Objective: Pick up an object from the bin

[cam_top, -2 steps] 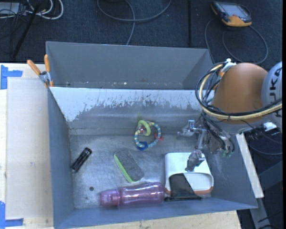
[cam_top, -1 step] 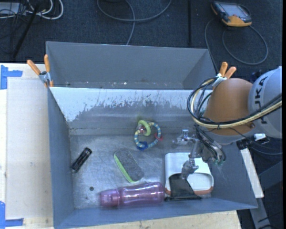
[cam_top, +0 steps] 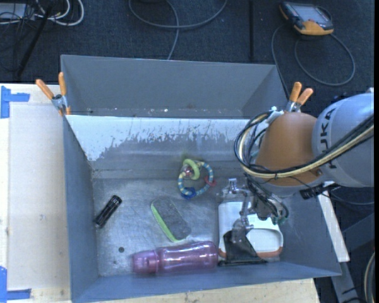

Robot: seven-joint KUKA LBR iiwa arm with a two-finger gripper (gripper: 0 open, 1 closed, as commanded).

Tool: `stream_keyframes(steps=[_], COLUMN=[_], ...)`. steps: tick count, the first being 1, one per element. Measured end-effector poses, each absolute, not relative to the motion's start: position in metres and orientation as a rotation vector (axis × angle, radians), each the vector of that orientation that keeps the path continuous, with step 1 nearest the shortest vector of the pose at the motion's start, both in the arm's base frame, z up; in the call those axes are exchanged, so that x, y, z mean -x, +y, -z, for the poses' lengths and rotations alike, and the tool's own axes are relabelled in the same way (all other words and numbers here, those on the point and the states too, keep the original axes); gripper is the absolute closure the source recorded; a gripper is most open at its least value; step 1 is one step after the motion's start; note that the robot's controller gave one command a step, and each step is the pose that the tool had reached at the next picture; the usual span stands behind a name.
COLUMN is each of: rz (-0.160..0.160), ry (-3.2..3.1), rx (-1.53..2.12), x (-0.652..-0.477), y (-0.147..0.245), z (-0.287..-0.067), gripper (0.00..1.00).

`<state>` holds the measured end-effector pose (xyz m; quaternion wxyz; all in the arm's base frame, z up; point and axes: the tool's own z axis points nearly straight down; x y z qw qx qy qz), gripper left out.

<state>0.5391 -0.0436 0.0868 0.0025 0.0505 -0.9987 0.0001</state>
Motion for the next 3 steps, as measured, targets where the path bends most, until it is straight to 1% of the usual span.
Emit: stream_keyframes(steps=[1, 2, 3], rz=[0.007, 0.005, -0.011], ry=[-3.126, -3.151, -3.131], rx=[-0.338, -0.562, -0.734], x=[-0.526, -0.504, -0.498], y=[-0.063, -0.085, -0.077], z=[-0.077, -0.079, -0.082], gripper=[0.00, 0.00, 0.00])
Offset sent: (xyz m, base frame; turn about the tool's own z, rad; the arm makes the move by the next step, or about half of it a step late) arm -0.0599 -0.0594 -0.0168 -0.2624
